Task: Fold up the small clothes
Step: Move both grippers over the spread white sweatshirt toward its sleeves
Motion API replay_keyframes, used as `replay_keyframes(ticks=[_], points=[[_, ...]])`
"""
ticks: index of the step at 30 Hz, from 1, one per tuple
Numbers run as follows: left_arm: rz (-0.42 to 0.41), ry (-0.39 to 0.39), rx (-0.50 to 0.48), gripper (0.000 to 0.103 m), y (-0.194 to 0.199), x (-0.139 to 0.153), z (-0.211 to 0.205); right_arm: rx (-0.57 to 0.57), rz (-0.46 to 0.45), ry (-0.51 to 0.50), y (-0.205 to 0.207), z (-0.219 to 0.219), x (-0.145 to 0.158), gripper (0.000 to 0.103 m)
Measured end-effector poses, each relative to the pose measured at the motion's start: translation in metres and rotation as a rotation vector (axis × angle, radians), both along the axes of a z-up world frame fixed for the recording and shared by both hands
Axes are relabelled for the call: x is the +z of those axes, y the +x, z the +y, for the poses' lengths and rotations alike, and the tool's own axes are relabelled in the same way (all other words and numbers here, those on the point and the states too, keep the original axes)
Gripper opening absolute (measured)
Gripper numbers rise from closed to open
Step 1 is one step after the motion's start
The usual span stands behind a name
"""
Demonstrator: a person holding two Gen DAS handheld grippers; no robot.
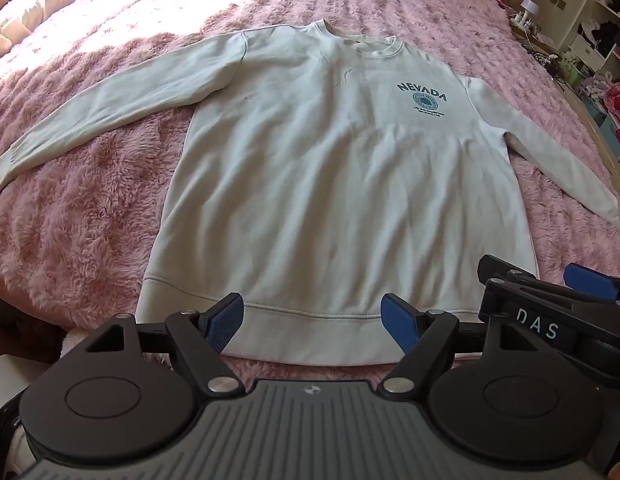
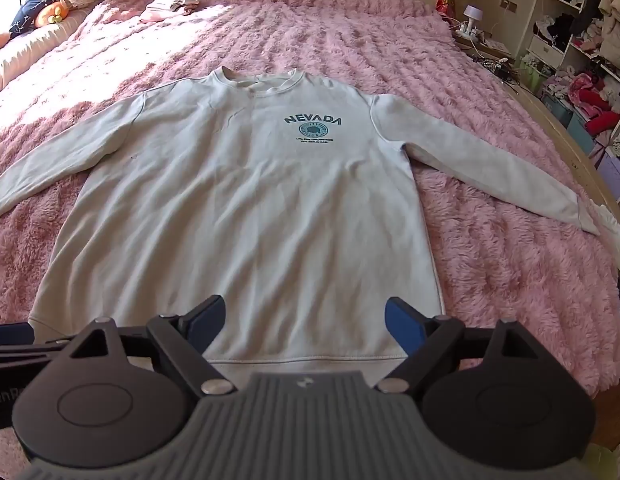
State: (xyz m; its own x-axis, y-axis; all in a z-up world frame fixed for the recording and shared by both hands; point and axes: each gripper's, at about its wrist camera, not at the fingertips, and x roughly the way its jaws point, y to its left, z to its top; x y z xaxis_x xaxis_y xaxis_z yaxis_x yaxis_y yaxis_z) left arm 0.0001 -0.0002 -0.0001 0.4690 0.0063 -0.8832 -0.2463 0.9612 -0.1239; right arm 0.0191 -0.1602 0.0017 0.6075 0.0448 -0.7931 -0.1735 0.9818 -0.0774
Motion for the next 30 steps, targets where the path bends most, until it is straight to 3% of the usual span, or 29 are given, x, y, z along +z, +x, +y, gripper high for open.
replay_keyframes(ticks=[8,11,16,21,26,30], points=[[-0.010,-0.004,-0.035,0.091,0.007,0.003,-0.005,-0.025,-0.021,0.059,0.007,-0.014,-0.004,0.083],[-0.023,-0.005,-0.074,0.091,0.027,-0.008,-0.016,-0.050,-0.053,0.103,0.013,-0.028,-0.005,0.083],[-0.047,-0.099,-0.142,0.091,0.060,-0.021,-0.029,-0.100,-0.079,0.105,0.029,-0.062,-0.008,0.083],[-0.138,-0.210,-0.242,0.091,0.098,-0.026,-0.048,-0.224,-0.204,0.057,0.059,-0.128,-0.010,0.082],[-0.210,-0.384,-0.299,0.091,0.152,-0.035,-0.072,-0.408,-0.439,0.193,0.080,-0.221,-0.014,0.082],[-0.235,-0.410,-0.362,0.091,0.201,-0.044,-0.104,-0.578,-0.462,0.241,0.119,-0.296,-0.035,0.078]])
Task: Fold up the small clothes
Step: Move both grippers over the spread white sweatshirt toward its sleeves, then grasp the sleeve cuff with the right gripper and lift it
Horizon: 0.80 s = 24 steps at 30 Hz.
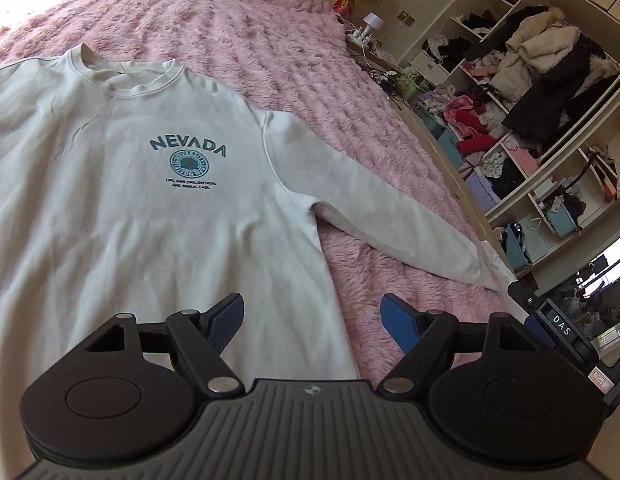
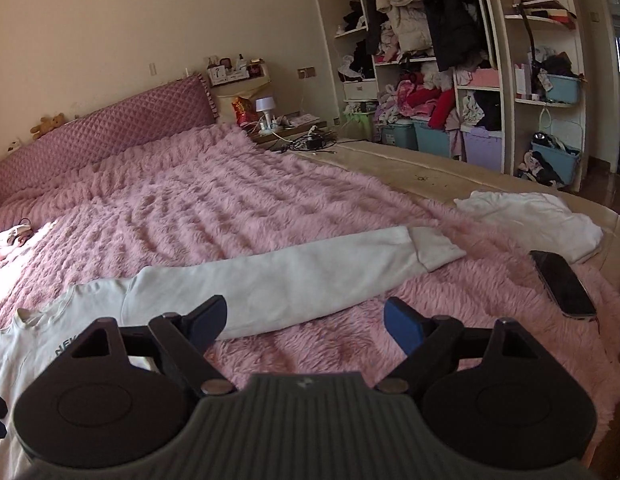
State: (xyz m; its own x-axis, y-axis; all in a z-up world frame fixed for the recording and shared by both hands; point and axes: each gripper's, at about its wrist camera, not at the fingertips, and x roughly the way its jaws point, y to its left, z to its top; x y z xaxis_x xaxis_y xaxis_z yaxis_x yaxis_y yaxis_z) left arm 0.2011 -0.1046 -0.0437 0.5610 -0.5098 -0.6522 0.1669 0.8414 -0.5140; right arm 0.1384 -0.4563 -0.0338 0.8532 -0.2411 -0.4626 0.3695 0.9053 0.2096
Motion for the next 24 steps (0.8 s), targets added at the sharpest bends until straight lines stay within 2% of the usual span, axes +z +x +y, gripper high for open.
replay_keyframes(ticks=[1,3,6,10,15,18,20,21,22,24], points=[[-0.031,0.008,-0.013,0.091,0.009,-0.001,-0.009,-0.022,-0.026,0.012,0.008,-0.016,-0.007,0.067],[-0.081,0.043,-0.047,0.091,0.029,-0.005,-0.028,-0.084,-0.022,0.034,0.024,-0.040,-0.019,0.058],[-0.112,0.046,-0.101,0.091,0.057,-0.015,-0.052,-0.210,0.017,0.097,0.048,-0.081,-0.040,0.059],[-0.061,0.011,-0.108,0.091,0.092,-0.035,-0.074,-0.280,-0.007,0.182,0.071,-0.120,-0.064,0.058],[-0.004,-0.015,-0.117,0.091,0.116,-0.058,-0.092,-0.298,-0.014,0.273,0.096,-0.151,-0.089,0.058],[0.037,-0.042,-0.135,0.091,0.120,-0.070,-0.102,-0.302,-0.065,0.317,0.103,-0.159,-0.097,0.058],[0.064,-0.047,-0.159,0.091,0.122,-0.079,-0.109,-0.309,-0.081,0.326,0.107,-0.161,-0.098,0.042],[0.076,-0.041,-0.169,0.091,0.121,-0.083,-0.114,-0.313,-0.079,0.324,0.109,-0.163,-0.098,0.019],[0.082,-0.031,-0.176,0.091,0.121,-0.086,-0.118,-0.329,-0.076,0.317,0.112,-0.163,-0.098,0.002],[0.076,-0.008,-0.186,0.091,0.120,-0.088,-0.123,-0.330,-0.088,0.333,0.114,-0.165,-0.099,0.002]])
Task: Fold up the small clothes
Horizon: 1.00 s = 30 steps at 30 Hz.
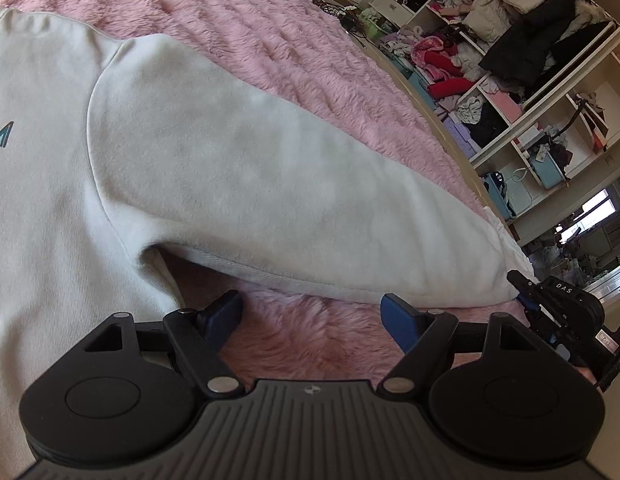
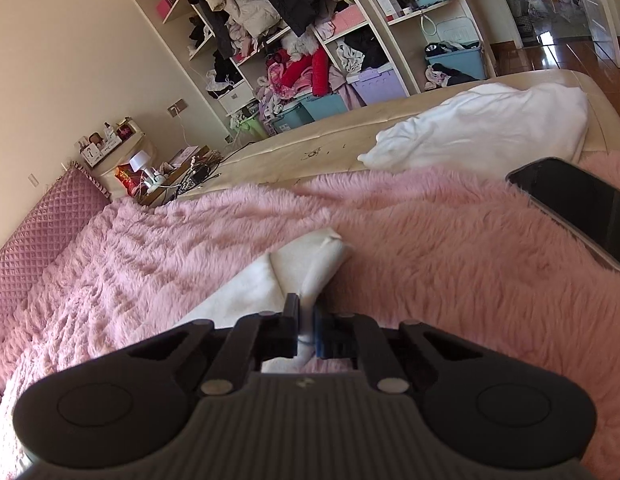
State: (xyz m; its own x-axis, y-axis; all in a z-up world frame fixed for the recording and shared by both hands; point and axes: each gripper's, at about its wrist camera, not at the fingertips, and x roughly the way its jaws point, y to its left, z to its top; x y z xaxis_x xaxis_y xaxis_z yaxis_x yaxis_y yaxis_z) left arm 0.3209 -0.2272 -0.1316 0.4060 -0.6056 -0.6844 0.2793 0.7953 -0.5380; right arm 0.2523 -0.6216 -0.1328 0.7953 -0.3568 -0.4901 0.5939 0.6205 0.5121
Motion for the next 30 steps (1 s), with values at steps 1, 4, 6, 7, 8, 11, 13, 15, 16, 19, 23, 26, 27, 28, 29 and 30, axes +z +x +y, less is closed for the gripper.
replay_keyframes(ticks=[1,4,6,7,8,11,13,15,16,19,23,26,27,28,29,30], points=[[-0.004,0.009,-0.007,0.092,0.000,0.000,-0.001,0.004,-0.007,0.006,0.001,-0.001,0.000,0.002],[-0.003,0.010,-0.013,0.095,0.002,-0.001,-0.002,0.011,-0.020,-0.003,-0.003,0.000,0.003,0.002],[0.002,0.001,-0.009,0.095,0.003,-0.001,-0.002,0.017,-0.017,-0.014,-0.002,0.002,0.008,0.002],[0.001,-0.006,-0.004,0.095,0.003,0.001,-0.002,0.021,-0.020,-0.021,-0.002,0.004,0.012,0.002],[-0.008,-0.011,0.001,0.094,0.003,0.004,-0.003,0.023,-0.024,-0.027,-0.002,0.005,0.015,0.002],[-0.048,-0.003,0.013,0.094,0.001,0.019,0.010,0.053,-0.056,-0.052,0.001,0.017,0.039,0.002],[-0.064,-0.011,0.034,0.094,-0.002,0.030,0.024,0.084,-0.086,-0.075,0.005,0.029,0.059,0.002],[-0.080,-0.019,0.065,0.094,-0.011,0.040,0.048,0.120,-0.118,-0.093,0.012,0.044,0.077,0.002],[-0.090,-0.013,0.081,0.094,-0.015,0.045,0.061,0.145,-0.134,-0.102,0.016,0.055,0.088,0.002],[-0.120,0.038,0.124,0.094,-0.033,0.057,0.105,0.236,-0.202,-0.110,0.032,0.100,0.121,0.002],[-0.129,0.074,0.221,0.094,-0.062,0.068,0.175,0.394,-0.284,-0.111,0.052,0.177,0.157,0.002],[-0.126,0.062,0.334,0.094,-0.088,0.072,0.229,0.523,-0.331,-0.100,0.061,0.242,0.175,0.002],[-0.123,0.047,0.377,0.094,-0.097,0.072,0.247,0.571,-0.344,-0.097,0.062,0.267,0.179,0.002],[-0.114,0.031,0.420,0.094,-0.105,0.071,0.262,0.642,-0.359,-0.096,0.063,0.301,0.184,0.002],[-0.104,0.014,0.463,0.094,-0.113,0.071,0.277,0.685,-0.365,-0.097,0.063,0.321,0.185,0.002],[-0.091,-0.003,0.501,0.094,-0.120,0.068,0.292,0.743,-0.369,-0.098,0.064,0.350,0.184,0.002]])
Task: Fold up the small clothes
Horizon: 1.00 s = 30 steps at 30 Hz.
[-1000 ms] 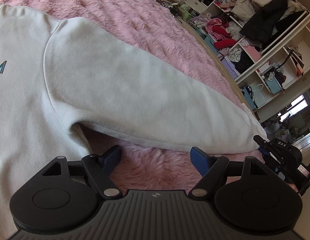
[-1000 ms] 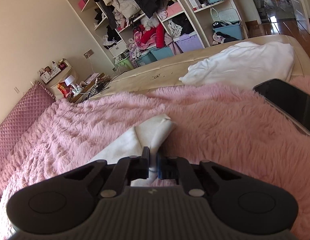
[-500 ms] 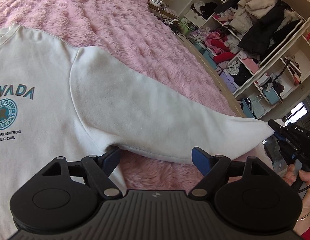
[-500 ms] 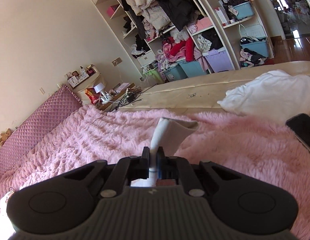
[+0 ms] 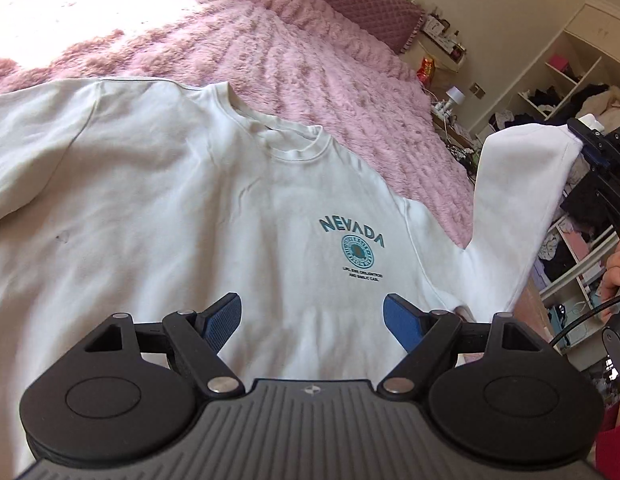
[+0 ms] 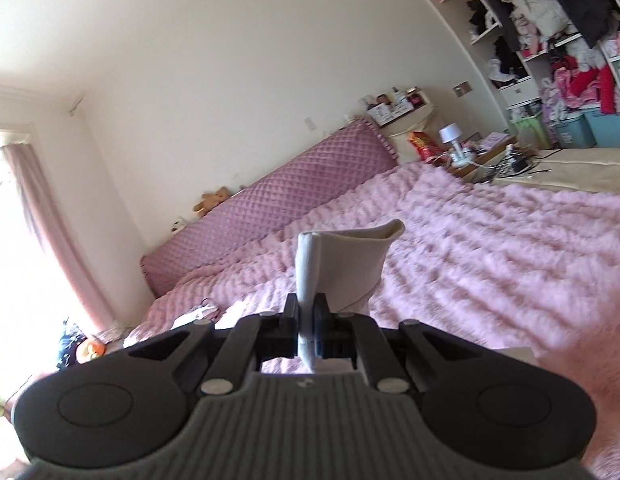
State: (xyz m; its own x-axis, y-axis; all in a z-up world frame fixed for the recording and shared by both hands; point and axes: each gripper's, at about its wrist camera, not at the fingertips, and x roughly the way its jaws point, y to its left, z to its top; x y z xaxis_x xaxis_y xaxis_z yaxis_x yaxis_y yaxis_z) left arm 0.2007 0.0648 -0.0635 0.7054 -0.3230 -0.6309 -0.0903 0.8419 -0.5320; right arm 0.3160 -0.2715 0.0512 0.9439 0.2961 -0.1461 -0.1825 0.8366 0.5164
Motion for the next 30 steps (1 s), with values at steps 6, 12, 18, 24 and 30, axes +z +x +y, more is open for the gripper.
replay_keyframes(ticks=[6,12,18,24,30], points=[[0.040,-0.033,0.147,0.094,-0.038,-0.015,0.067,0.287,0.101,-0.054,0.003,0.152,-0.045,0.002],[0.028,-0.065,0.272,0.094,-0.063,-0.023,0.113,0.440,0.232,-0.174,-0.004,0.249,-0.123,0.006],[0.003,-0.147,0.307,0.094,-0.068,-0.035,0.122,0.520,0.311,-0.153,-0.012,0.255,-0.159,0.047],[0.009,-0.271,0.285,0.094,-0.042,-0.055,0.112,0.349,0.189,-0.268,-0.036,0.165,-0.127,0.060],[-0.035,-0.440,0.323,0.094,-0.015,-0.075,0.107,0.158,0.202,-0.588,-0.045,0.083,-0.138,0.060]])
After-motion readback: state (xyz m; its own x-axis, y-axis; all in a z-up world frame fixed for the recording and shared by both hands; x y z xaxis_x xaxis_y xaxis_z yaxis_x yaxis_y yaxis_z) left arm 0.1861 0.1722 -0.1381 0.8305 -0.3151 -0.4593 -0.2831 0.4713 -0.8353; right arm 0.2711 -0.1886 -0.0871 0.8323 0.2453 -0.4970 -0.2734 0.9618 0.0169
